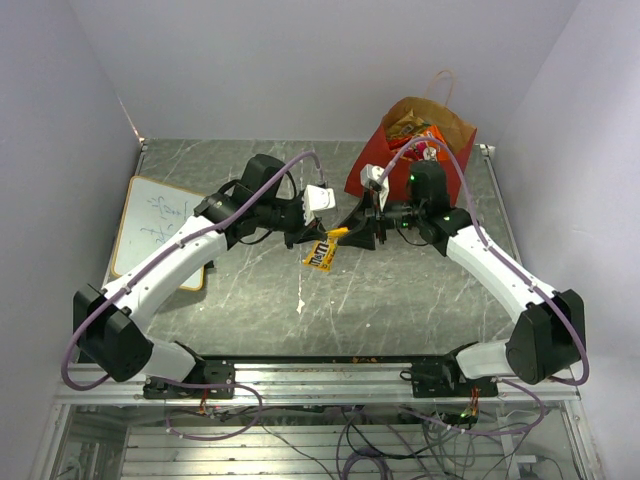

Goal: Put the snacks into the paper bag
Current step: Place the snack in the paper bag.

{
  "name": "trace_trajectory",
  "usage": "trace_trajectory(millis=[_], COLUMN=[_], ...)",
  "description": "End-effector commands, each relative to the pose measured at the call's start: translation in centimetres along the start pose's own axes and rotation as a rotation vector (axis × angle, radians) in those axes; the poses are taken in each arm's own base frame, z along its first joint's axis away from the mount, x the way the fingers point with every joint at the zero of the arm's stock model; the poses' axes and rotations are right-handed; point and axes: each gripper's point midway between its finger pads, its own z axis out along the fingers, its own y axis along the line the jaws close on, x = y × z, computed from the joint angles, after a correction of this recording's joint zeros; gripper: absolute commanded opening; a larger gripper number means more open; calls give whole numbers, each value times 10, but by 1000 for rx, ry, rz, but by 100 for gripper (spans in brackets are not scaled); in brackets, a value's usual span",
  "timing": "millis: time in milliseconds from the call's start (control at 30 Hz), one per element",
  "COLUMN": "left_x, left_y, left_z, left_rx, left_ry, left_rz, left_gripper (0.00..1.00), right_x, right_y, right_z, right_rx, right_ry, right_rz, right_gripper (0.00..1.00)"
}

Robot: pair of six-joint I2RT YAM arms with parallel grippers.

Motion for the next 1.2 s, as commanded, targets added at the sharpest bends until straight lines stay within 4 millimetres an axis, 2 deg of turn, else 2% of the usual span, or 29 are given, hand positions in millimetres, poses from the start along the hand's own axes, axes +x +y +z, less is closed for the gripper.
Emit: trace_trajectory(millis=[0,167,367,500,667,767,900,1033,1167], left_x=[-17,-16,-16,-17,-18,-17,-21,-21,-19], left_y=[0,1,2,2,3,5,12,22,30], left_z=[-4,-3,-5,-8,-12,-17,-31,-44,-54], left_rx=[-15,-20,-38,-52,-78,-107,-179,-250,-303], left_ry=[-54,-54,-58,-62,-69,-66,-81,-89,-85], left_rz=[44,42,43,45,48,50,46,36,38], left_gripper=[7,7,9,19,43,56,77,86,89], right_x=[3,4,4,3,-2,-9,-34,-53,-90], right_y=[4,6,3,4,4,-1,-6,-20,-37], right_z=[3,4,4,1,-11,-26,-56,-92,-131], right_rx=[-33,-46,-34,-22,17,70,169,321,507], right_ry=[-6,-8,-5,-5,-22,-50,-110,-144,-161], right_rz=[13,28,28,11,-13,-22,-64,-78,-114], right_gripper=[42,30,0,0,0,0,0,0,0])
